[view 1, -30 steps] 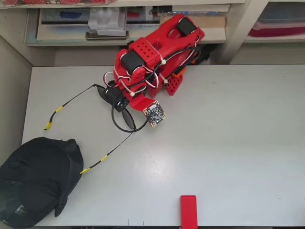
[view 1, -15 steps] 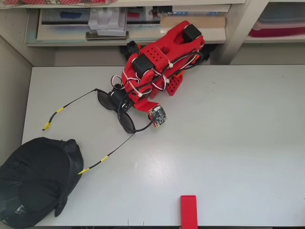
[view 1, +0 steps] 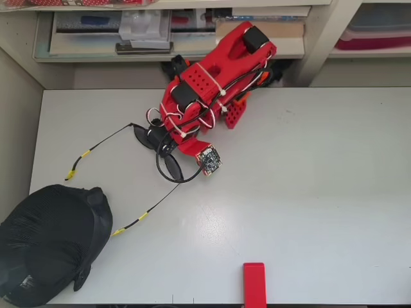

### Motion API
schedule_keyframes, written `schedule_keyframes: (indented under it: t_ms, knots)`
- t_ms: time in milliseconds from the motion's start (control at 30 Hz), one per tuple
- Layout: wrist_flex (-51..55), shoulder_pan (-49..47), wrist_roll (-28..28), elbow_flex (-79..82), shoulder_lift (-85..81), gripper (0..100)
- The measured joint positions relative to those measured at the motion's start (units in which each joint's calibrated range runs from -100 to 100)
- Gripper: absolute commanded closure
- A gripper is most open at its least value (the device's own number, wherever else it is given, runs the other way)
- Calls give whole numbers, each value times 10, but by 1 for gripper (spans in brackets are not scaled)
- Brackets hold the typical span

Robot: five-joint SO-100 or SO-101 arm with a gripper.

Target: Place Meta Rayban sunglasses on black head mold for quality assessment

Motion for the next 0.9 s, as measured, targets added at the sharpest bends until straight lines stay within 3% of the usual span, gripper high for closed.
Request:
schedule_keyframes:
  t_ms: [300,900]
  knots:
    - [-71,0,-3,-8,25,100]
    - [-105,54,37,-40,84,100]
